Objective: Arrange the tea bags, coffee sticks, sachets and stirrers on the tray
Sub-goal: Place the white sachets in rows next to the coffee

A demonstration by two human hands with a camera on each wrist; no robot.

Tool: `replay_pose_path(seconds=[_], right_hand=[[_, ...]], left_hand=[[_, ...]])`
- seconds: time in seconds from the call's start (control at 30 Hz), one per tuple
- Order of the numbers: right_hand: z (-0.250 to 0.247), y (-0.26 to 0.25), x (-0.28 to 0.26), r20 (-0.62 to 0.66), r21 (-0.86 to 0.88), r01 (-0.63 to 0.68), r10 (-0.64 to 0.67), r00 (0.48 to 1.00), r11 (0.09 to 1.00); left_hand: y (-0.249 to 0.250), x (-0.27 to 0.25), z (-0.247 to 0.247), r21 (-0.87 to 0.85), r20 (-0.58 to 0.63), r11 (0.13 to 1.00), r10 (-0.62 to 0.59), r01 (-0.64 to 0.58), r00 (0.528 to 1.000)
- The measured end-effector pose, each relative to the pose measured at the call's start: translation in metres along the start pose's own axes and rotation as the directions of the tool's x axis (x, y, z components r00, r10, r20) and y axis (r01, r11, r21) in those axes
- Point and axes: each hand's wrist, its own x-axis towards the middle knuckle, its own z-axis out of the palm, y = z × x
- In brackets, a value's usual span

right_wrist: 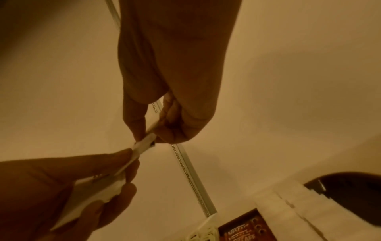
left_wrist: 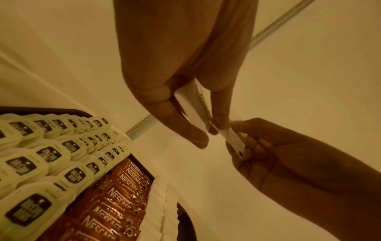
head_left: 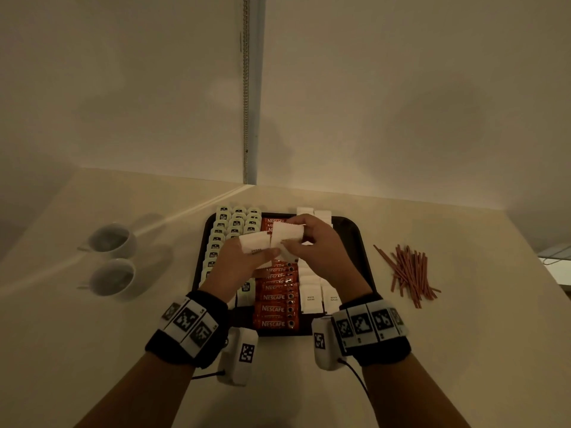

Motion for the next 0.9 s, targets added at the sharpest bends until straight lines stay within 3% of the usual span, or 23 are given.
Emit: replay_pose_path(seconds=[0.17, 0.33, 0.4, 0.47, 0.57, 0.73, 0.9], right_hand=[[-0.002, 0.007, -0.005, -0.064, 0.091, -0.027, 0.032, 0.997, 0.996], [-0.008, 0.017, -0.009, -0.069, 0.19, -0.089, 0.104, 0.992, 0.978], [-0.016, 0.032, -0.012, -0.088, 0.141, -0.152, 0.165, 0.982, 0.978], [-0.026, 0.057, -0.018, -0.092, -0.026, -0.244, 0.241, 0.966, 0.969], [-0.031, 0.102, -0.035, -0.081, -0.257, -0.39, 0.382, 0.921, 0.884], [-0.022, 0.147, -0.055, -0.083, -0.266, -0.56, 0.56, 0.824, 0.785], [-0.01, 0.153, -0.055, -0.104, -0.261, -0.584, 0.579, 0.808, 0.768]], left_hand=[[-0.005, 0.003, 0.002, -0.061, -0.07, 0.998, -0.03, 0.026, 0.997], [-0.004, 0.0, 0.003, -0.071, -0.035, 0.997, -0.04, 0.038, 0.999], [-0.003, -0.001, -0.002, -0.129, -0.072, 0.988, -0.09, 0.08, 0.993], [-0.003, 0.0, -0.009, -0.241, -0.099, 0.963, -0.146, 0.118, 0.984], [-0.005, 0.0, -0.02, -0.284, -0.152, 0.952, -0.167, 0.119, 0.974], [-0.006, 0.003, -0.023, -0.292, -0.243, 0.948, -0.199, 0.124, 0.949], [-0.006, 0.002, -0.02, -0.32, -0.214, 0.937, -0.214, 0.138, 0.953]])
